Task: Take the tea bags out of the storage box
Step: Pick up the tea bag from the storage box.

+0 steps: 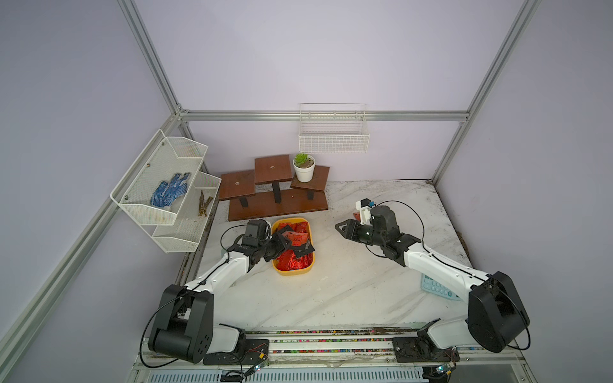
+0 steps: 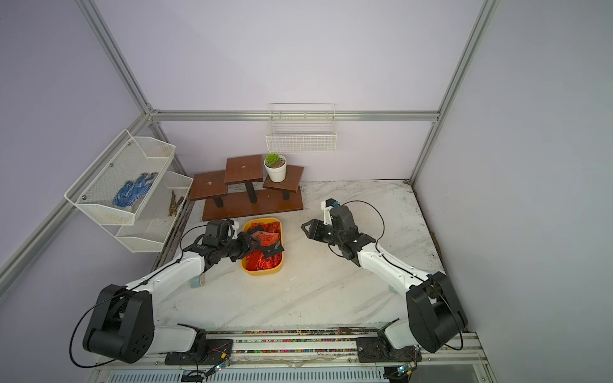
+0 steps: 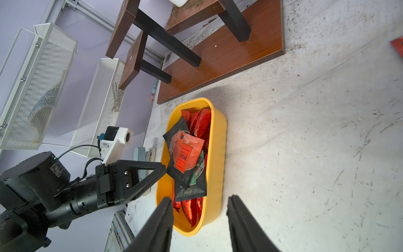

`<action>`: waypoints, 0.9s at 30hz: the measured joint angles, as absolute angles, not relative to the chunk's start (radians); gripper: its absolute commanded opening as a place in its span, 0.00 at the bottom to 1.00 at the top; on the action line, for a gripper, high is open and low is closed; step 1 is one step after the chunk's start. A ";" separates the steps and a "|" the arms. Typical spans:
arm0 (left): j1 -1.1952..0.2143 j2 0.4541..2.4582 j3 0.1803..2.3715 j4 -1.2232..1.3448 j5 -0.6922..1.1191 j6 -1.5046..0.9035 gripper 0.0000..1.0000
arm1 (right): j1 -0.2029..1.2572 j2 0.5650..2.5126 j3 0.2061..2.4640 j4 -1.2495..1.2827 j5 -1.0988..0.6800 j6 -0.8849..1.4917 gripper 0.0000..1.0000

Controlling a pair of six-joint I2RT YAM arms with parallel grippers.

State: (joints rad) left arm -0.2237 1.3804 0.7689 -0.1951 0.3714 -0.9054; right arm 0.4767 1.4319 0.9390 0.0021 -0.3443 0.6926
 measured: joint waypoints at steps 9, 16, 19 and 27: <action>-0.224 1.369 0.768 -0.209 0.362 -0.901 0.51 | 0.461 1.430 0.939 -0.002 -0.345 0.692 0.47; -0.224 1.338 0.768 -0.210 0.359 -0.900 0.51 | 0.460 1.430 0.939 -0.002 -0.347 0.692 0.47; -0.223 1.338 0.763 -0.210 0.359 -0.900 0.52 | 0.460 1.430 0.939 -0.002 -0.347 0.692 0.47; -0.223 1.341 0.755 -0.210 0.358 -0.899 0.49 | 0.460 1.430 0.939 -0.002 -0.347 0.692 0.46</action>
